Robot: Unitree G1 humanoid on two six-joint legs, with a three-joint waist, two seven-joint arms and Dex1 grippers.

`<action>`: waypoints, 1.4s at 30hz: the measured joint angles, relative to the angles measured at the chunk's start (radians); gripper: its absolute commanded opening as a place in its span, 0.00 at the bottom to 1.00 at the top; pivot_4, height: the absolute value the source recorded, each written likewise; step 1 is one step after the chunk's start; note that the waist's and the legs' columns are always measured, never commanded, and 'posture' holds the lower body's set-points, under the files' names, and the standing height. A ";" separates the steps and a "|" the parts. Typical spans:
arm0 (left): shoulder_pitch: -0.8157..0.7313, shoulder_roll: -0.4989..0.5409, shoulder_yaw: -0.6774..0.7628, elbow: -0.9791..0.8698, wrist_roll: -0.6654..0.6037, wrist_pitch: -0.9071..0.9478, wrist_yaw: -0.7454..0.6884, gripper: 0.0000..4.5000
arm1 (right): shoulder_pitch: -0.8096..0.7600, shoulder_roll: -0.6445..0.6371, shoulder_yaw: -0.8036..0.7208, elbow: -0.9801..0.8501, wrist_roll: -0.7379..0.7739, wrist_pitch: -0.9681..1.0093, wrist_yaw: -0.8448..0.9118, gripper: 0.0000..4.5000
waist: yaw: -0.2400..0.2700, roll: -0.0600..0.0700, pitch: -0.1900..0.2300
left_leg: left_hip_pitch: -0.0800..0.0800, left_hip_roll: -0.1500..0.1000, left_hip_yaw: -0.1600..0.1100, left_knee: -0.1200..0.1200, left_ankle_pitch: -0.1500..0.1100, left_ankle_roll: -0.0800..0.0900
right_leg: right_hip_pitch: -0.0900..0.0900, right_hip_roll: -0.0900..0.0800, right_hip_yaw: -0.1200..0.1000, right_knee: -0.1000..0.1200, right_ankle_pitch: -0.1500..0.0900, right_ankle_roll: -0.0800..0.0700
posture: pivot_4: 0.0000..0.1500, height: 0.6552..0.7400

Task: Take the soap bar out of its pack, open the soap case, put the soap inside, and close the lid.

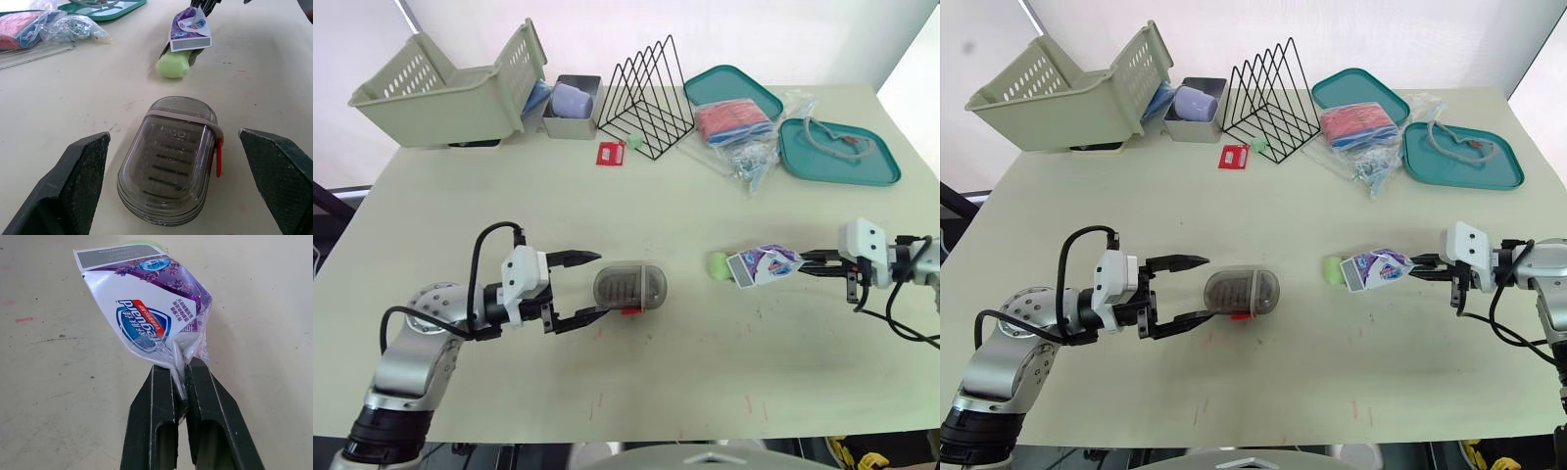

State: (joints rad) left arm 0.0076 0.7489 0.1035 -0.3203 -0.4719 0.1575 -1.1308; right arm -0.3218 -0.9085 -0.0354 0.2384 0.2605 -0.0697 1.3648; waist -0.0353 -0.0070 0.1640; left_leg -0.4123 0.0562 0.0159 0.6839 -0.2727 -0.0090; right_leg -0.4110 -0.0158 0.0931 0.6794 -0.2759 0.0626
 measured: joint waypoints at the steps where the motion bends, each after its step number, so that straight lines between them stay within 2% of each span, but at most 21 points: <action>1: 0.000 0.000 -0.003 0.001 0.000 -0.002 -0.002 1.00 | 0.002 -0.001 0.000 0.000 -0.001 -0.005 0.000 0.00 | 0.000 0.000 0.000 | 0.000 0.000 0.000 0.000 0.000 0.000 | 0.000 0.000 0.000 0.000 0.000 0.000 | 1.00 1.00; 13: -0.004 0.000 -0.018 0.019 0.001 -0.017 -0.024 1.00 | -0.010 -0.086 -0.002 0.098 -0.017 -0.146 0.063 0.00 | 0.000 0.000 0.000 | 0.000 0.000 0.000 0.000 0.000 0.000 | 0.000 0.000 0.000 0.000 0.000 0.000 | 1.00 1.00; 27: -0.002 0.000 -0.020 0.027 0.002 -0.030 -0.024 1.00 | -0.106 -0.177 -0.064 0.402 -0.008 -0.243 0.113 0.00 | -0.002 0.000 0.000 | 0.001 0.000 0.001 0.000 0.000 0.000 | 0.000 0.000 0.001 0.000 0.000 0.000 | 1.00 1.00; 31: 0.000 -0.001 -0.020 0.028 0.003 -0.033 -0.022 1.00 | -0.117 -0.177 -0.140 0.443 0.018 -0.121 0.016 0.00 | -0.002 0.000 0.000 | 0.001 0.000 0.001 0.000 0.000 0.000 | 0.000 0.000 0.001 0.000 0.000 0.000 | 1.00 1.00; 34: 0.000 -0.009 -0.021 0.028 0.001 -0.033 -0.016 1.00 | -0.076 -0.146 -0.203 0.378 0.033 0.038 -0.150 0.00 | -0.002 0.000 0.000 | 0.001 0.000 0.001 0.000 0.000 0.000 | 0.000 0.000 0.001 0.001 0.000 0.000 | 1.00 1.00; 35: 0.003 -0.013 -0.022 0.028 -0.001 -0.032 -0.015 1.00 | -0.040 -0.104 -0.230 0.302 0.044 0.138 -0.254 0.00 | -0.002 0.000 0.000 | 0.000 0.000 0.001 0.000 0.000 0.000 | 0.000 0.000 0.001 0.001 0.000 0.000 | 1.00 1.00; 36: 0.003 -0.014 -0.023 0.028 -0.001 -0.032 -0.015 1.00 | -0.039 -0.102 -0.230 0.298 0.045 0.143 -0.259 0.00 | -0.002 0.000 0.000 | 0.000 0.000 0.001 0.000 0.000 0.000 | 0.000 0.000 0.001 0.001 0.000 0.000 | 1.00 1.00; 38: 0.005 -0.016 -0.024 0.026 -0.008 -0.026 -0.014 1.00 | 0.009 -0.044 -0.257 0.180 0.053 0.283 -0.398 0.00 | -0.002 0.001 0.000 | 0.000 0.000 0.001 0.000 0.000 0.000 | 0.000 0.000 0.001 0.001 0.000 0.000 | 1.00 1.00; 42: 0.003 -0.020 -0.024 0.026 -0.034 -0.008 -0.014 1.00 | 0.018 0.102 -0.321 -0.070 0.063 0.635 -0.752 0.00 | -0.003 0.001 0.000 | 0.000 0.000 0.000 -0.001 0.000 0.000 | -0.001 0.000 0.001 0.001 0.000 0.000 | 1.00 1.00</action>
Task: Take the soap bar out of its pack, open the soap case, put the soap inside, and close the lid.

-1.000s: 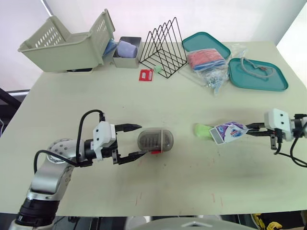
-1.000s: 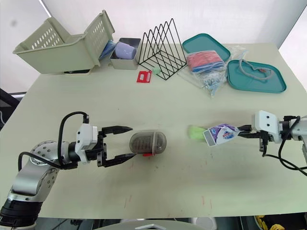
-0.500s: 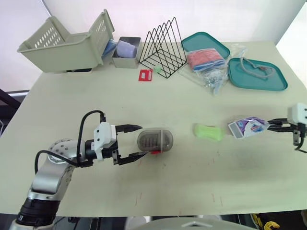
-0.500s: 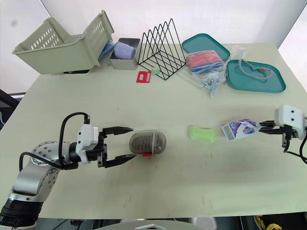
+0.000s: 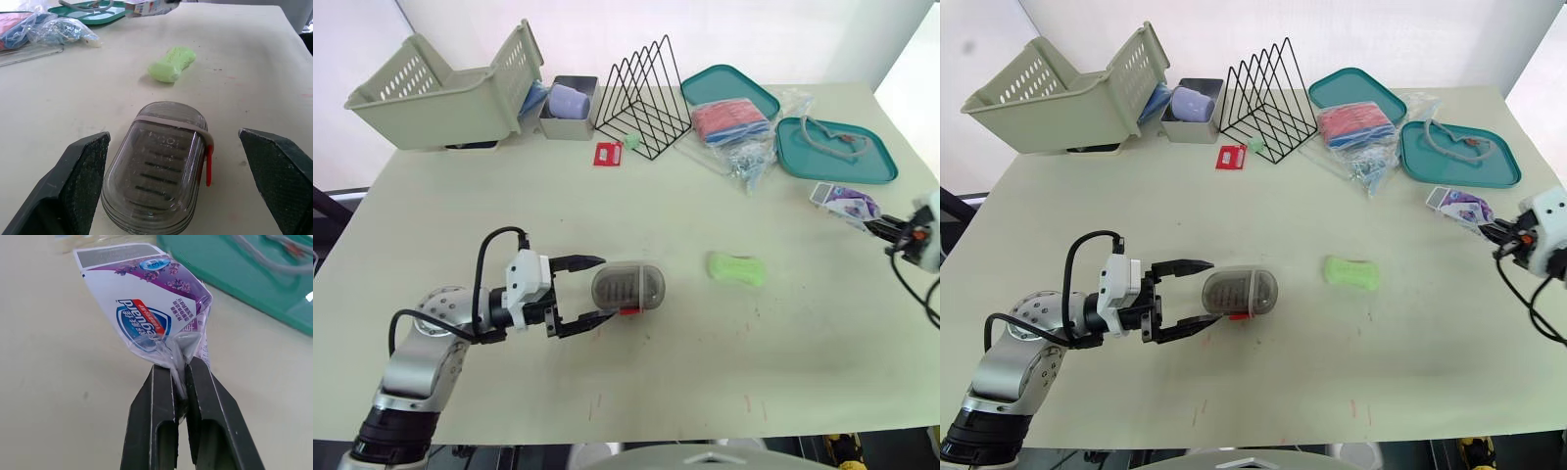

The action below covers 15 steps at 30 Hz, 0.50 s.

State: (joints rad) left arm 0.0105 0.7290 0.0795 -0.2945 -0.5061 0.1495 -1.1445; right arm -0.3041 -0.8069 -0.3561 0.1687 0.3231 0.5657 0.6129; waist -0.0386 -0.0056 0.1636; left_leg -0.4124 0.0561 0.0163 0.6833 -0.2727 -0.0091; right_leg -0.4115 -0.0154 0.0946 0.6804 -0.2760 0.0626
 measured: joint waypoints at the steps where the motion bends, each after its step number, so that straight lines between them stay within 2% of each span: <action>1: -0.002 0.000 0.000 0.000 -0.002 0.002 0.000 1.00 | -0.009 0.029 -0.020 -0.039 0.003 0.068 -0.069 0.00 | 0.001 0.000 0.000 | 0.000 0.000 0.000 0.000 0.000 0.000 | 0.000 0.000 0.000 0.000 0.000 0.000 | 1.00 1.00; 5: -0.007 0.001 0.000 0.000 -0.006 0.004 0.003 1.00 | -0.046 0.178 -0.121 -0.210 0.008 0.371 -0.365 0.00 | 0.008 0.000 0.000 | -0.001 -0.001 0.000 0.000 0.000 0.000 | 0.000 0.000 -0.001 -0.001 0.000 0.000 | 1.00 1.00; 7: -0.007 0.001 0.000 0.000 -0.006 0.005 0.005 1.00 | -0.045 0.207 -0.132 -0.249 0.006 0.413 -0.408 0.00 | 0.008 0.000 0.000 | -0.001 -0.001 0.000 0.000 0.000 0.000 | 0.000 0.000 0.000 -0.001 0.000 0.000 | 1.00 1.00; 12: -0.007 0.002 0.000 0.000 -0.006 0.006 0.015 1.00 | -0.068 0.375 -0.178 -0.438 0.007 0.609 -0.576 0.00 | 0.000 0.000 0.000 | -0.001 0.000 -0.001 -0.001 0.000 0.000 | 0.000 0.000 -0.001 -0.001 0.000 0.000 | 1.00 1.00; 15: -0.007 0.002 0.000 0.000 -0.006 0.006 0.018 1.00 | -0.075 0.400 -0.180 -0.458 0.004 0.628 -0.604 0.00 | -0.001 0.000 0.000 | -0.001 0.000 -0.001 -0.001 0.000 0.000 | 0.000 0.000 -0.001 -0.001 0.000 0.000 | 1.00 1.00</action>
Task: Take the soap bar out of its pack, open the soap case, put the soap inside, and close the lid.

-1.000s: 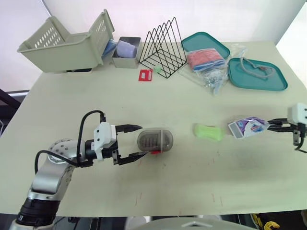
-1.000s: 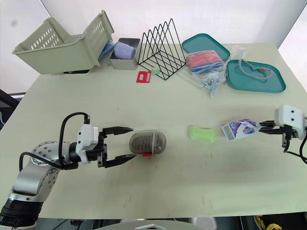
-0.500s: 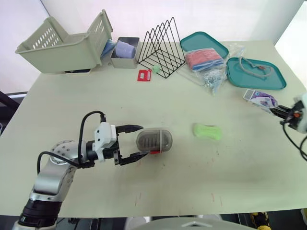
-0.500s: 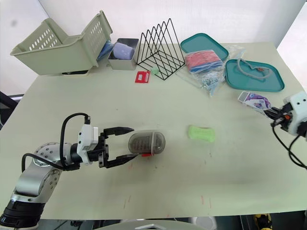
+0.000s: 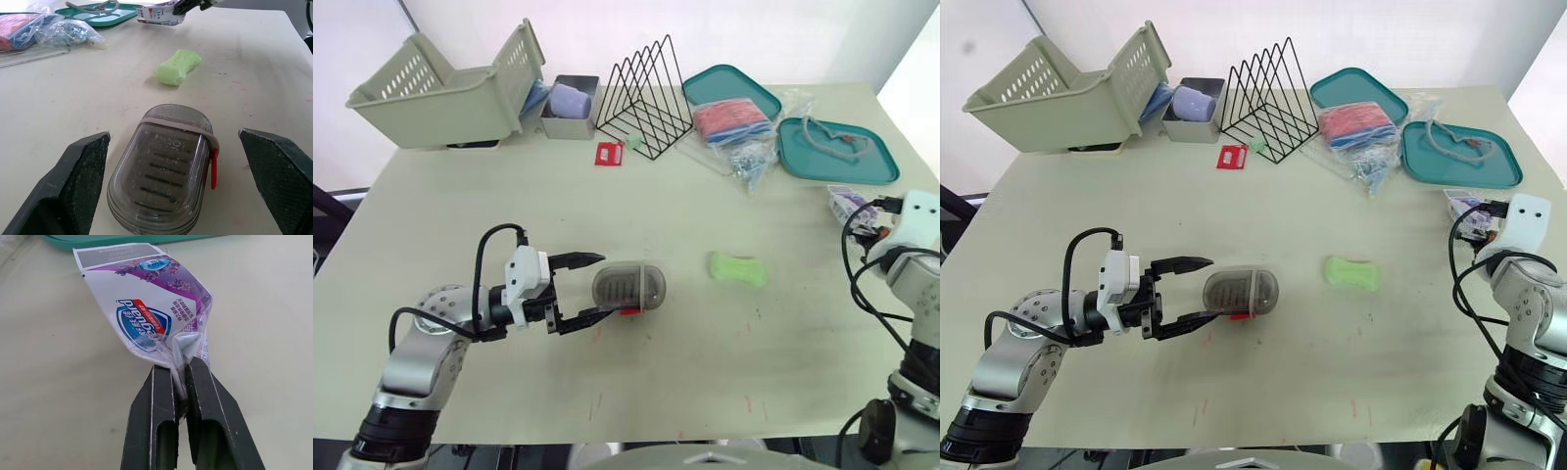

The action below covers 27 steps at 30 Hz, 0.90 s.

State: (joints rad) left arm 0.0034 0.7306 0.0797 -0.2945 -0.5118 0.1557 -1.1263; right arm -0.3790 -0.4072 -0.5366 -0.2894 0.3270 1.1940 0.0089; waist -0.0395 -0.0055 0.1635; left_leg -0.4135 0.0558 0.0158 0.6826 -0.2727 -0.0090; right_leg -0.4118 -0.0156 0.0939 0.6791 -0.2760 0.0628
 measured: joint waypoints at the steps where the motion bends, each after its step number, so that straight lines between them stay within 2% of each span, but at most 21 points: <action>1: 0.000 0.000 0.000 0.000 0.000 0.000 0.000 1.00 | -0.001 0.000 0.000 0.000 -0.005 -0.002 -0.006 0.00 | 0.001 0.000 0.000 | 0.000 0.000 0.000 0.000 0.000 0.000 | 0.000 0.000 0.000 0.000 0.000 0.000 | 1.00 1.00; 3: 0.000 0.000 -0.001 0.000 0.001 0.000 0.001 1.00 | 0.002 -0.002 0.000 0.006 -0.011 -0.021 -0.013 0.00 | 0.001 0.000 0.000 | 0.000 0.000 0.000 0.000 0.000 0.000 | 0.000 0.000 0.000 0.000 0.000 0.000 | 1.00 1.00; 4: 0.000 0.000 -0.002 0.000 0.002 0.000 0.001 1.00 | 0.004 -0.007 0.000 0.012 -0.013 -0.026 -0.011 0.13 | 0.000 0.000 0.000 | 0.000 0.000 0.000 0.000 0.000 0.000 | 0.000 0.000 0.000 0.000 0.000 0.000 | 1.00 1.00; 7: 0.000 0.000 -0.003 0.000 0.007 -0.001 0.004 1.00 | 0.014 -0.020 0.000 0.031 -0.012 -0.030 0.005 0.29 | -0.001 0.000 0.000 | 0.000 0.000 0.000 0.000 0.000 0.000 | 0.000 0.000 0.000 0.000 0.000 0.000 | 1.00 1.00; 10: 0.000 -0.002 -0.003 0.000 0.012 -0.004 0.009 1.00 | 0.031 -0.027 0.002 0.030 -0.007 -0.039 0.029 0.66 | -0.002 0.000 0.000 | 0.000 0.000 0.000 0.000 0.000 0.000 | 0.000 0.000 0.000 0.000 0.000 0.000 | 1.00 1.00; 13: -0.001 -0.003 -0.005 0.000 0.017 -0.010 0.009 1.00 | 0.047 -0.055 0.019 0.023 -0.006 -0.044 0.054 0.98 | -0.002 0.000 0.000 | 0.000 0.000 0.000 0.000 0.000 0.000 | 0.000 0.000 0.000 0.000 0.000 0.000 | 1.00 1.00; 19: -0.006 -0.006 -0.011 0.002 0.021 -0.016 0.008 1.00 | 0.086 -0.233 0.112 0.028 -0.027 -0.205 0.208 0.99 | -0.001 0.000 0.000 | 0.000 0.000 0.000 0.000 0.000 0.000 | 0.000 0.000 0.000 -0.001 0.000 0.000 | 1.00 1.00; 21: -0.018 -0.006 -0.011 0.006 0.022 -0.019 0.004 1.00 | 0.074 -0.310 0.134 0.066 -0.020 -0.317 0.323 0.99 | -0.002 0.000 0.000 | 0.000 0.000 0.001 0.000 0.000 0.000 | 0.000 0.000 0.000 -0.001 0.000 0.000 | 1.00 1.00; 22: -0.028 -0.006 -0.011 0.011 0.026 -0.024 -0.001 1.00 | 0.054 -0.347 0.136 0.091 0.005 -0.413 0.435 0.99 | -0.002 0.000 0.000 | 0.001 0.000 0.000 0.000 0.000 0.000 | 0.000 0.000 0.000 -0.001 0.000 0.000 | 1.00 1.00; 27: -0.063 -0.006 -0.021 0.035 0.051 -0.035 -0.018 1.00 | 0.102 -0.371 0.186 0.128 0.095 -0.700 0.811 0.99 | 0.001 -0.001 0.000 | 0.000 0.000 -0.001 -0.001 0.000 0.000 | 0.000 0.000 -0.001 -0.002 0.000 0.000 | 1.00 1.00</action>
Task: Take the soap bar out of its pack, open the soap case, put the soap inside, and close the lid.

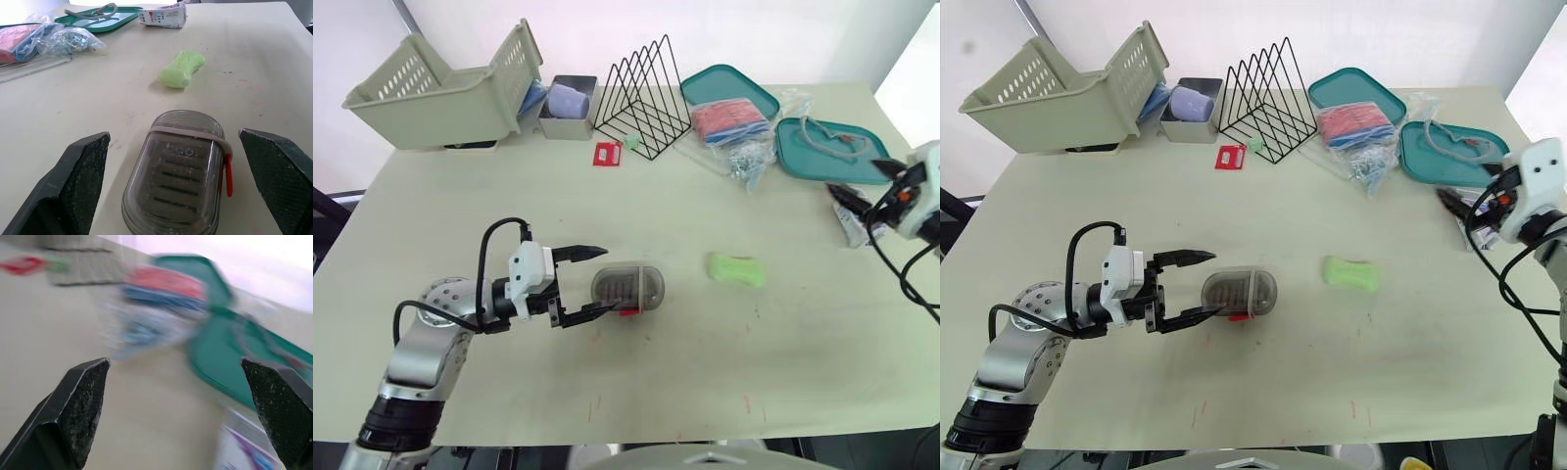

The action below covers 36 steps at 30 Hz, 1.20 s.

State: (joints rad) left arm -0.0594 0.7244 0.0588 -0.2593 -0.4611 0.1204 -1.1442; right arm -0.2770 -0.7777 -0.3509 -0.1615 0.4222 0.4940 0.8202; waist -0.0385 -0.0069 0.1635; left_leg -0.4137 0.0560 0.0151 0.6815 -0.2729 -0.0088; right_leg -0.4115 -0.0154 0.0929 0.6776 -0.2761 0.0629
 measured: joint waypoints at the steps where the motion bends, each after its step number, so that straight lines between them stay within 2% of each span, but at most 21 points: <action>1: -0.006 0.000 -0.007 0.008 0.007 -0.001 -0.006 1.00 | 0.043 -0.002 0.018 0.025 0.013 -0.071 0.094 0.99 | 0.004 0.000 0.000 | 0.000 0.000 0.000 0.000 0.000 0.000 | 0.000 -0.001 0.000 0.000 0.000 0.000 | 1.00 1.00; 2: -0.006 0.000 -0.009 0.010 0.008 -0.001 -0.008 1.00 | 0.053 -0.002 0.023 0.030 0.015 -0.084 0.114 0.99 | 0.007 0.000 0.000 | 0.000 0.000 0.000 0.001 0.000 0.000 | 0.000 -0.001 0.000 0.000 0.000 0.000 | 1.00 1.00; 6: -0.037 0.015 -0.033 0.039 0.040 -0.002 -0.031 1.00 | 0.143 -0.002 0.042 0.155 0.047 -0.292 0.388 0.99 | 0.011 0.000 0.000 | 0.000 -0.001 0.001 0.002 0.000 0.001 | 0.001 -0.001 0.000 0.001 0.000 0.001 | 1.00 1.00; 10: -0.070 0.040 -0.044 0.073 0.070 -0.031 -0.073 1.00 | 0.142 -0.033 0.068 0.293 0.049 -0.469 0.605 0.99 | 0.004 0.000 0.000 | 0.001 0.000 0.001 0.002 0.000 0.001 | 0.001 0.000 0.000 0.001 0.000 0.000 | 1.00 1.00; 12: -0.077 0.044 -0.052 0.084 0.076 -0.037 -0.082 1.00 | 0.141 -0.037 0.074 0.335 0.048 -0.517 0.661 0.99 | 0.003 0.000 0.000 | 0.001 0.000 0.001 0.002 0.000 0.001 | 0.001 0.000 0.000 0.001 0.000 0.000 | 1.00 1.00; 13: -0.088 0.051 -0.063 0.096 0.083 -0.041 -0.099 1.00 | 0.141 -0.051 0.111 0.390 0.050 -0.601 0.738 0.99 | 0.003 0.000 0.000 | 0.001 0.000 0.001 0.002 0.000 0.001 | 0.001 0.000 0.000 0.001 0.000 0.000 | 1.00 1.00; 15: -0.099 0.055 -0.071 0.106 0.088 -0.042 -0.113 1.00 | 0.146 -0.077 0.173 0.420 0.079 -0.665 0.782 0.99 | 0.003 0.000 0.000 | 0.001 0.000 0.001 0.002 0.000 0.001 | 0.001 0.000 0.000 0.001 0.000 0.000 | 1.00 1.00; 22: -0.130 0.059 -0.093 0.114 0.106 -0.038 -0.132 1.00 | 0.147 -0.140 0.283 0.422 0.218 -0.719 0.789 0.99 | 0.003 0.000 0.000 | 0.001 0.000 0.001 0.003 0.000 0.001 | 0.001 0.000 0.000 0.001 0.000 0.000 | 1.00 1.00; 36: -0.181 0.077 -0.125 0.150 0.126 -0.028 -0.169 1.00 | 0.130 -0.164 0.375 0.354 0.337 -0.742 0.789 0.99 | 0.006 0.000 0.000 | 0.001 0.000 0.000 0.003 0.000 0.001 | 0.001 0.000 0.000 0.001 0.000 0.000 | 1.00 1.00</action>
State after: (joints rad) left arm -0.2404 0.8011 -0.0661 -0.1093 -0.3353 0.0928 -1.3137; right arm -0.1467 -0.9421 0.0244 0.1923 0.7596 -0.2479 1.6091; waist -0.0328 -0.0072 0.1638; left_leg -0.4127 0.0558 0.0154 0.6845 -0.2732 -0.0080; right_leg -0.4104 -0.0159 0.0930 0.6789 -0.2758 0.0633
